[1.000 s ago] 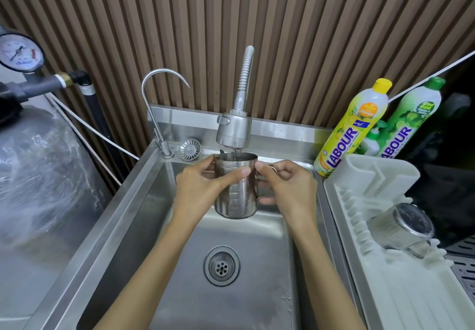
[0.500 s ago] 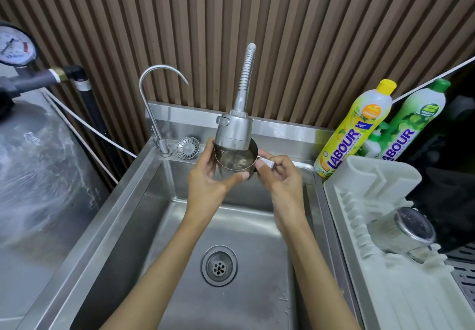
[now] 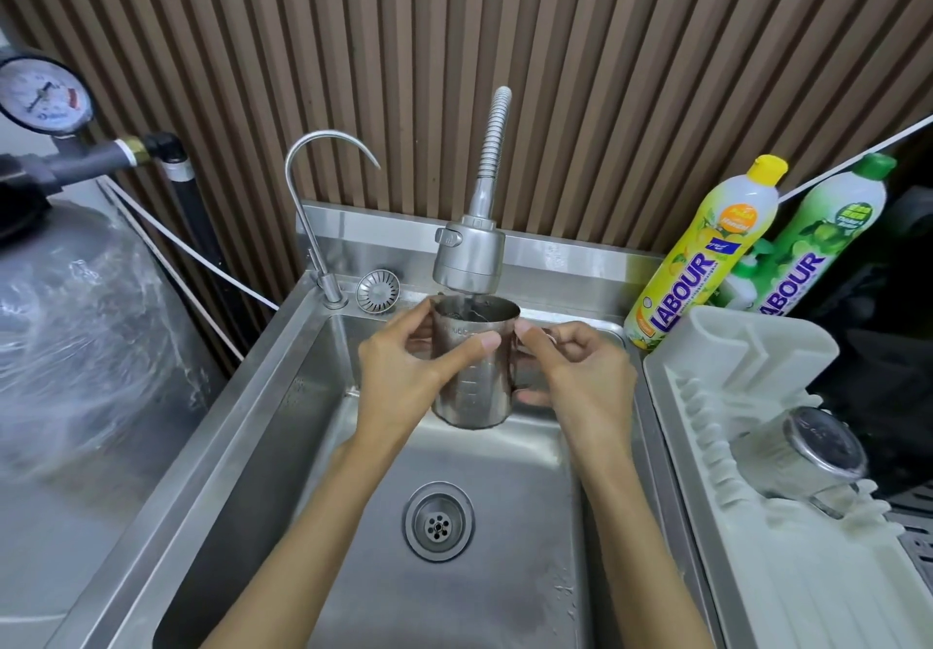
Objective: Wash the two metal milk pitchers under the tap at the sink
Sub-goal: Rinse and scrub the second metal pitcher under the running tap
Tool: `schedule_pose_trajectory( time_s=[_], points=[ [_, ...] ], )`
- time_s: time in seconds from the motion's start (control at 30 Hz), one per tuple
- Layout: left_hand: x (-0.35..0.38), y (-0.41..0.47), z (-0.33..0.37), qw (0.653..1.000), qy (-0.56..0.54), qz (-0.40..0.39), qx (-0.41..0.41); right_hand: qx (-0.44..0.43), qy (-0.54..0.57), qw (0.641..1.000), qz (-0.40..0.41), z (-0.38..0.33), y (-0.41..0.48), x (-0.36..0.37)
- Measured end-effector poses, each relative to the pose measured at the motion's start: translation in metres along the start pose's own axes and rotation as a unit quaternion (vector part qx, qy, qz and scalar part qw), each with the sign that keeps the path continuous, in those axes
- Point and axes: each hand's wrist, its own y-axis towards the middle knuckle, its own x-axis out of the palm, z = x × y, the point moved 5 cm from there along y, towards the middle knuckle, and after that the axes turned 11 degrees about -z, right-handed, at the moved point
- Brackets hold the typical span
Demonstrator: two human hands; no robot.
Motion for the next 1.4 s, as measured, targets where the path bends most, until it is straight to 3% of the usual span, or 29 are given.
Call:
schedule_pose_trajectory(
  time_s=[0.13,0.23,0.47,0.63,0.8,0.93,1.1,1.27,1.33,1.4],
  points=[
    [0.014,0.005,-0.016,0.990,-0.076,-0.110,-0.042,-0.079,-0.203,0.974,0.053,-0.027,-0.008,-0.008],
    [0.022,0.010,-0.019,0.982,-0.116,-0.142,-0.047,-0.098,-0.233,0.966,0.058,-0.035,-0.012,-0.008],
    [0.018,0.021,-0.018,0.987,-0.136,-0.089,0.001,-0.088,0.015,0.996,-0.019,-0.010,0.009,0.006],
    [0.002,0.018,0.005,0.996,0.027,-0.024,0.078,-0.030,0.199,0.975,-0.096,0.011,0.022,0.022],
    [-0.012,0.003,0.023,0.983,0.161,0.063,0.062,0.012,0.214,0.967,-0.140,0.015,0.015,0.032],
    [-0.014,-0.003,0.016,0.977,0.199,0.077,0.007,0.021,0.166,0.976,-0.137,0.013,0.008,0.026],
    [-0.007,-0.001,0.001,0.997,0.050,-0.025,-0.058,0.027,0.038,0.997,-0.053,0.005,0.006,0.007],
    [0.005,0.008,-0.026,0.969,-0.167,-0.166,-0.071,-0.099,-0.217,0.971,0.026,-0.024,-0.007,0.007],
    [0.008,0.010,-0.029,0.968,-0.184,-0.164,-0.055,-0.111,-0.196,0.974,0.013,-0.022,-0.004,0.010],
    [0.009,0.013,-0.026,0.973,-0.182,-0.133,-0.043,-0.104,-0.102,0.989,-0.007,-0.014,0.002,0.011]
  ],
)
